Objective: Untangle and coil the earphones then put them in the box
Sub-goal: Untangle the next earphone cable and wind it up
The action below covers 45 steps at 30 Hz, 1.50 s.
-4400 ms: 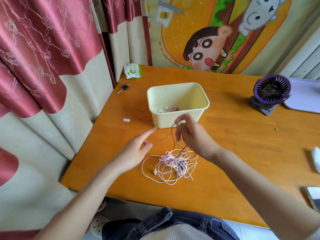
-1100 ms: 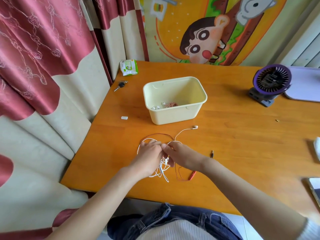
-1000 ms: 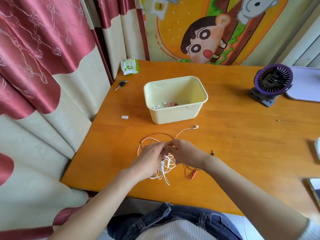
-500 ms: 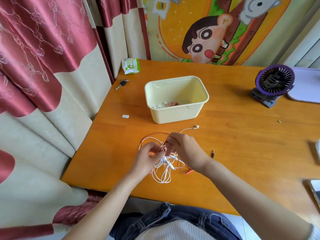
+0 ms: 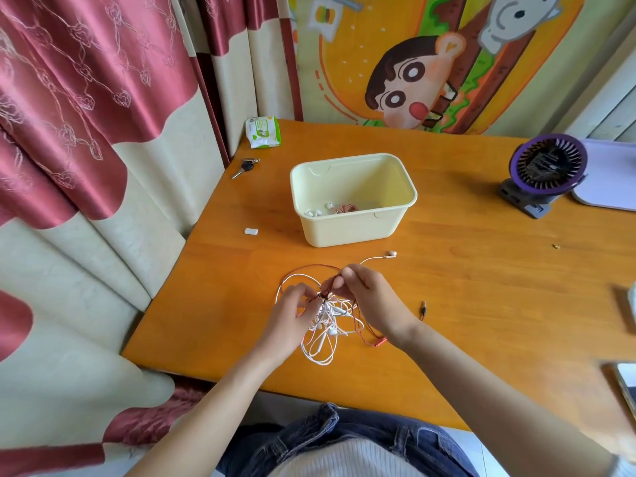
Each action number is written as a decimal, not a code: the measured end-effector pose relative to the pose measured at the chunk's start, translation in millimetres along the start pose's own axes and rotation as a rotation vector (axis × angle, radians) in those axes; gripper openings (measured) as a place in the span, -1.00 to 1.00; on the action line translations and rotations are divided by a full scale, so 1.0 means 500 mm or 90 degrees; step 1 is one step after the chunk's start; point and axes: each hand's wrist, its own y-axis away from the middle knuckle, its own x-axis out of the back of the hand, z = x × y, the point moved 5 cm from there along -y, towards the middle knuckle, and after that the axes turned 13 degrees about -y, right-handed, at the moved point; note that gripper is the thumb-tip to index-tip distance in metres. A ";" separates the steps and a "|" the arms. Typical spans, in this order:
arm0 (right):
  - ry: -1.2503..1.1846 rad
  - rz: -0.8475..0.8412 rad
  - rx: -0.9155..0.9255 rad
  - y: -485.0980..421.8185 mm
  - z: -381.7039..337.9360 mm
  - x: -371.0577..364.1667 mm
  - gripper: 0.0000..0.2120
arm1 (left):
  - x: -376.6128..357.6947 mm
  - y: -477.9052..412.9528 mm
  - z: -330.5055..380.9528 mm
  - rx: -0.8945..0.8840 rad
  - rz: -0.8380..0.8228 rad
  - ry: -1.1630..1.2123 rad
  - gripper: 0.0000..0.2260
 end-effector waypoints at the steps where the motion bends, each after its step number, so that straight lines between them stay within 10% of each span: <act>1: -0.029 0.001 -0.004 0.000 -0.002 -0.002 -0.67 | -0.004 0.000 -0.001 0.007 -0.015 -0.003 -0.86; 21: 0.500 -0.130 -0.022 -0.006 0.056 -0.013 -0.78 | -0.002 -0.004 0.006 0.070 0.021 -0.001 -0.83; 28: 0.475 -0.027 0.040 -0.014 0.046 0.006 -0.79 | 0.009 0.002 0.012 0.117 0.000 0.164 -0.82; 45: 0.448 0.002 0.080 -0.002 0.056 0.007 -0.85 | 0.021 0.014 -0.006 0.054 0.012 -0.001 -0.84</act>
